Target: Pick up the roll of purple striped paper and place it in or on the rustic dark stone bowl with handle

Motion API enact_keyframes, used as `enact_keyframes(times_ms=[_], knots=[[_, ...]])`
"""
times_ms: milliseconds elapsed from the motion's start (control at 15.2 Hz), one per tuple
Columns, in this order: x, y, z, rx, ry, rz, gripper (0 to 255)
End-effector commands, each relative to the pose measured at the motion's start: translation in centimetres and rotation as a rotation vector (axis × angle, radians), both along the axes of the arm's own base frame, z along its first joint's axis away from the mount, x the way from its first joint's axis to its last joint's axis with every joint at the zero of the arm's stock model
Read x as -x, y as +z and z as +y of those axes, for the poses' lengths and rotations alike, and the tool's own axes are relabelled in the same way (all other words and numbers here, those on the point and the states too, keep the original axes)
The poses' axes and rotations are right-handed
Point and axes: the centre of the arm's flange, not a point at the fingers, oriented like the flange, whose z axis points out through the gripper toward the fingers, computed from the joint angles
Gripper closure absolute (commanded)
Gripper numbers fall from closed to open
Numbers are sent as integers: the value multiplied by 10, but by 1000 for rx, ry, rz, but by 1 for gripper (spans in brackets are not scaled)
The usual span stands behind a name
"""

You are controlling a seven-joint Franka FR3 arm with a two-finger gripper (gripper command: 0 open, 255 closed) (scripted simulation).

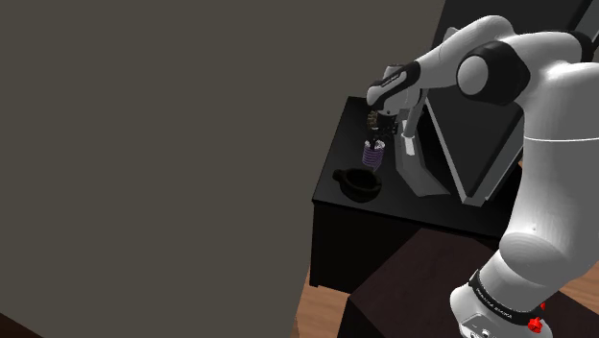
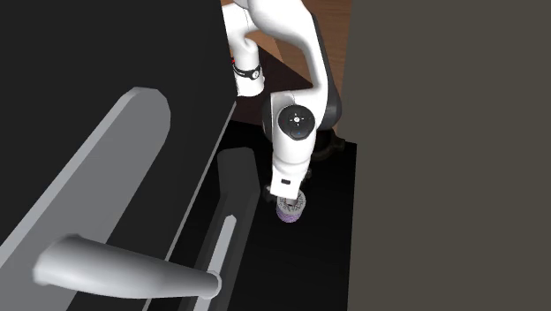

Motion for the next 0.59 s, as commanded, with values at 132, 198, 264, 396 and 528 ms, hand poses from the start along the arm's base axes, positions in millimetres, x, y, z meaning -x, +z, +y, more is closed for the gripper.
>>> enact_keyframes(times_ms=[132,198,264,396,528], knots=[[0,-26,0,-2,1,7,0],[0,-32,0,-2,1,7,0],[0,-35,0,-2,1,7,0],[0,-35,0,-2,1,7,0],[0,-35,0,-2,1,7,0]])
